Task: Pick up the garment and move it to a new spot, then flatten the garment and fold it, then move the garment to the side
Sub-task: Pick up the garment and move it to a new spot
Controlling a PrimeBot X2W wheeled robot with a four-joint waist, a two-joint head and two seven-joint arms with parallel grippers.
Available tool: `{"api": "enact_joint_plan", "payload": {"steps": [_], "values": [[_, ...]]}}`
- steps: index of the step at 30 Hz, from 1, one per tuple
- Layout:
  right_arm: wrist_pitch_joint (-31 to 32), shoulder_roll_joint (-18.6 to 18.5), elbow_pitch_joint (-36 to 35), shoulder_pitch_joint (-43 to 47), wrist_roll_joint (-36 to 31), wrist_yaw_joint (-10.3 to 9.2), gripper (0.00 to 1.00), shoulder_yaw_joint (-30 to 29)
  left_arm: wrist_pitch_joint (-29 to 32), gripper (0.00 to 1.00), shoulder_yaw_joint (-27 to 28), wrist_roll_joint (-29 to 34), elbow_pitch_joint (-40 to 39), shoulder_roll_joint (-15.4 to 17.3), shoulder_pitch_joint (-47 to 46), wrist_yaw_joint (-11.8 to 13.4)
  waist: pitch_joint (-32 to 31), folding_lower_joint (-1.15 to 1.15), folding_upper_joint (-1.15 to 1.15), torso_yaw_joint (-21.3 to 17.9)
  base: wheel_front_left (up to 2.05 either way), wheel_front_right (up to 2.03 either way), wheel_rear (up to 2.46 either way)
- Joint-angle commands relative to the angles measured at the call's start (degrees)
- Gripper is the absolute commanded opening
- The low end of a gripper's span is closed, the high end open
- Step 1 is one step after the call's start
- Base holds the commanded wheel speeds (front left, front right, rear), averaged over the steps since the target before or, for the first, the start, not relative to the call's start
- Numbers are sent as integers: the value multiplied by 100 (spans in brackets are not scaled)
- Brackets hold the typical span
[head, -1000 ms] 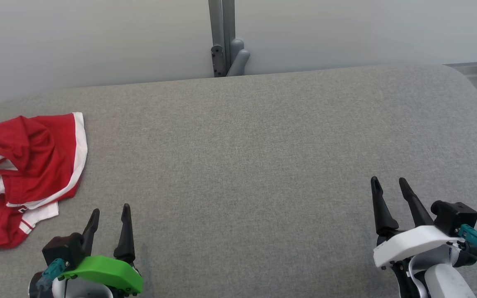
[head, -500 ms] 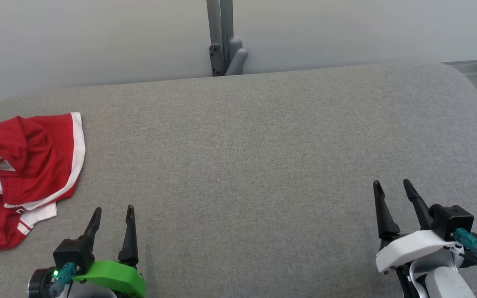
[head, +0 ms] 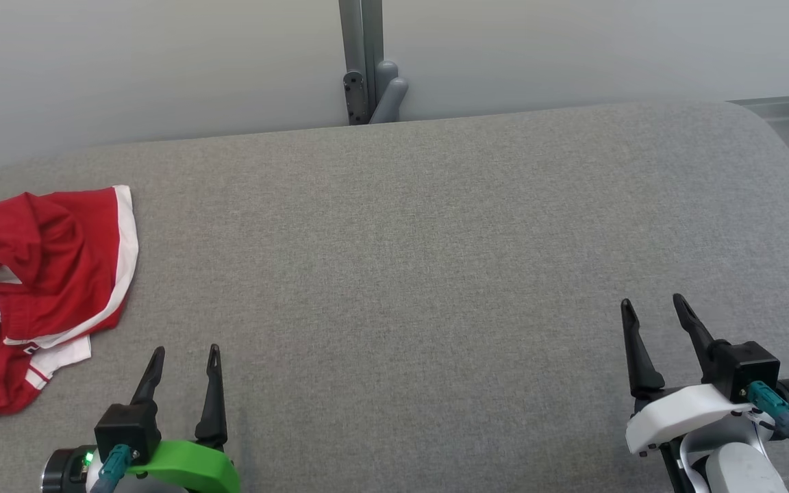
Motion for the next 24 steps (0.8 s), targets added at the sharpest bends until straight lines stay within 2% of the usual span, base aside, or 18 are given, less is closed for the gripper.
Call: {"api": "enact_joint_plan", "payload": {"steps": [1,7,15,24], "values": [[-61,8,-48,74,-163,1,100,-63,-65,100,37,111,-13,-1,87,21,2,0,0,-6,0,0,0],[-101,32,-91,104,-357,1,100,-136,-129,100,112,218,-24,-15,112,-11,14,0,0,-9,0,0,0],[-91,48,-89,91,-291,1,100,-103,-118,100,158,23,53,-21,96,-38,35,0,0,68,0,0,0],[-90,43,-74,49,-162,1,100,74,-118,100,178,-169,97,-18,29,68,103,0,0,571,0,0,0]]}}
